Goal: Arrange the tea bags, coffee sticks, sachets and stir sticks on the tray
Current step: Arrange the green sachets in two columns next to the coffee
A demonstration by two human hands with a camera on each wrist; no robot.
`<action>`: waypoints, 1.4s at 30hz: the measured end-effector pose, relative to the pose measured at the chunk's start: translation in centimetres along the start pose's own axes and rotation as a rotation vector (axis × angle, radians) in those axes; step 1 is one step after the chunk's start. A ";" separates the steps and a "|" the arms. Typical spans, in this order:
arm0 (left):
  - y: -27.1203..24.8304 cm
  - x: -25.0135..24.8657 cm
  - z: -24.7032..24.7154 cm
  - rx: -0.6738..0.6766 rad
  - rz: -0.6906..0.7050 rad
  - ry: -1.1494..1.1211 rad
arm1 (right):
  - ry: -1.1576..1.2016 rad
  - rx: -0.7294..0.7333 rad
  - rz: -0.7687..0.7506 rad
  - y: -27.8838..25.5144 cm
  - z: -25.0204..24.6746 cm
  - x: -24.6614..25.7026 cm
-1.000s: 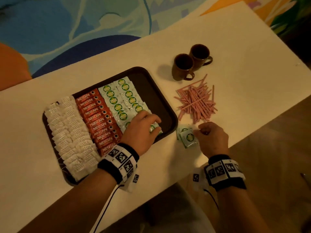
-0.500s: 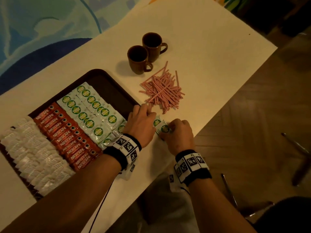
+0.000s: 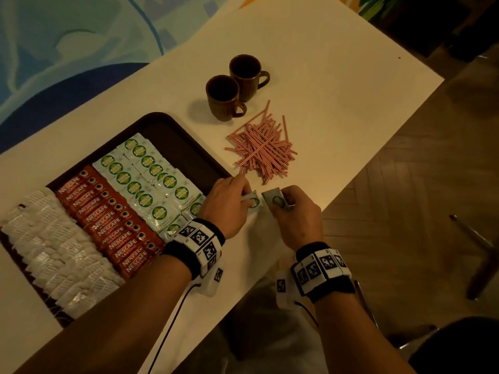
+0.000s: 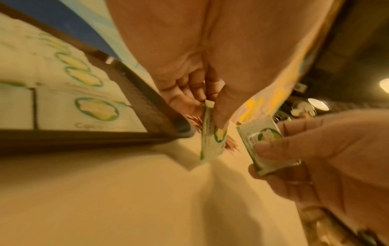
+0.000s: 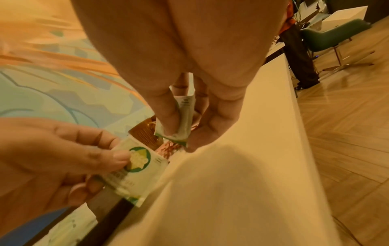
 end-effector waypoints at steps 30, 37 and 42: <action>-11.4 16.2 -6.0 -0.341 -0.470 -0.384 | -0.290 0.469 -0.336 2.0 13.0 10.1; -11.2 16.3 -6.0 -0.367 -0.467 -0.272 | -0.358 0.468 -0.347 1.9 13.4 10.3; -11.3 16.4 -5.9 -0.389 -0.475 -0.236 | -0.401 0.454 -0.368 1.8 13.7 10.4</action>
Point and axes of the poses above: each hand's wrist, its own y-axis towards the middle knuckle, its own z-axis out of the palm, x = y × z, the point moved 9 cm from there along y, towards the middle knuckle, and after that the axes turned 4 degrees about -z, right-handed, at the moved point
